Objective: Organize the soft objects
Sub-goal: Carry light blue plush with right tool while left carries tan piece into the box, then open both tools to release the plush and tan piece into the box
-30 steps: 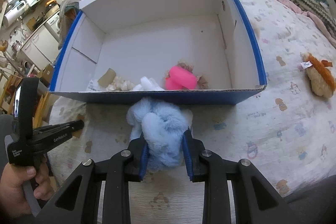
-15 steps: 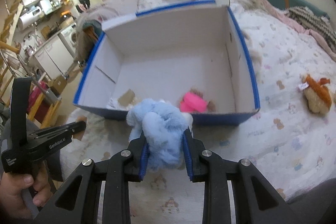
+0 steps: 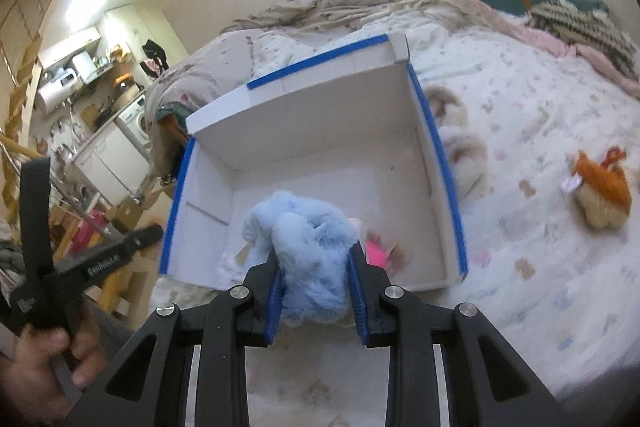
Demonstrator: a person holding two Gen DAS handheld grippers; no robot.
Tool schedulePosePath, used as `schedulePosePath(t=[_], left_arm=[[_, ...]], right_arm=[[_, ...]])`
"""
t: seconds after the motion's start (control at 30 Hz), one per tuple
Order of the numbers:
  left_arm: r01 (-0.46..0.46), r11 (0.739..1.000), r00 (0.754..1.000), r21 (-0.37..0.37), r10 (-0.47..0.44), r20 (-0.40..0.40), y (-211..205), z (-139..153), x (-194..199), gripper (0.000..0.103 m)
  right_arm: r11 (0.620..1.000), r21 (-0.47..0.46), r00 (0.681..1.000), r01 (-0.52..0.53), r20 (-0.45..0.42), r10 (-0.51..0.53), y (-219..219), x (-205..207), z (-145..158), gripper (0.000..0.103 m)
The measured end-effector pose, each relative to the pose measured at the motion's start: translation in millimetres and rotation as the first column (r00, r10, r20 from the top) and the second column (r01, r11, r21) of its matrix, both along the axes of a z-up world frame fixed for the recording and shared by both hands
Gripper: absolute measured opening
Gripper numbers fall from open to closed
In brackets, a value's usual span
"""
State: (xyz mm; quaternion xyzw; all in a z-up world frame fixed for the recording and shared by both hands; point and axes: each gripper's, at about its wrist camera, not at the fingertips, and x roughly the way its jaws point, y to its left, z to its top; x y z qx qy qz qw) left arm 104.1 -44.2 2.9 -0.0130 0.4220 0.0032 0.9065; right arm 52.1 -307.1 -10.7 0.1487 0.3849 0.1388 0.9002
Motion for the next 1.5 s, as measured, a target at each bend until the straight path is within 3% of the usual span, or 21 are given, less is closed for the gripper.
schedulePosePath(t=[0.3,0.57,0.83,1.3,1.43,1.5], left_arm=[[0.009,1.0,0.999,0.024,-0.008,-0.051,-11.3,-14.3,45.5,0.004],[0.023,0.998,0.994,0.051,-0.017,-0.106,-23.8,-39.1,76.8,0.004],[0.043,0.995,0.988,0.094,-0.029,-0.15,-30.3,-63.4,93.7,0.004],[0.049,0.99,0.982,0.128,-0.024,-0.189,-38.8,-80.2,111.8,0.005],[0.045,0.991,0.981,0.128,-0.02,-0.192,-38.4,-82.0,116.0,0.005],[0.051,0.992,0.978,0.112,-0.027,-0.207,-38.2,-83.4,117.0,0.005]], right_arm=[[0.999,-0.052,1.0,-0.015,0.01,0.015,4.5,45.5,6.9,0.03],[0.993,-0.097,0.995,-0.062,-0.089,0.054,22.2,86.8,-20.0,0.03],[0.991,-0.117,0.992,-0.06,-0.12,0.046,30.1,104.5,-38.4,0.03],[0.989,-0.137,0.977,-0.058,-0.21,0.029,34.9,130.0,-55.1,0.031],[0.99,-0.132,0.979,-0.055,-0.204,0.027,34.5,131.5,-55.9,0.034],[0.993,-0.107,0.98,-0.054,-0.195,0.032,32.5,130.3,-54.9,0.042]])
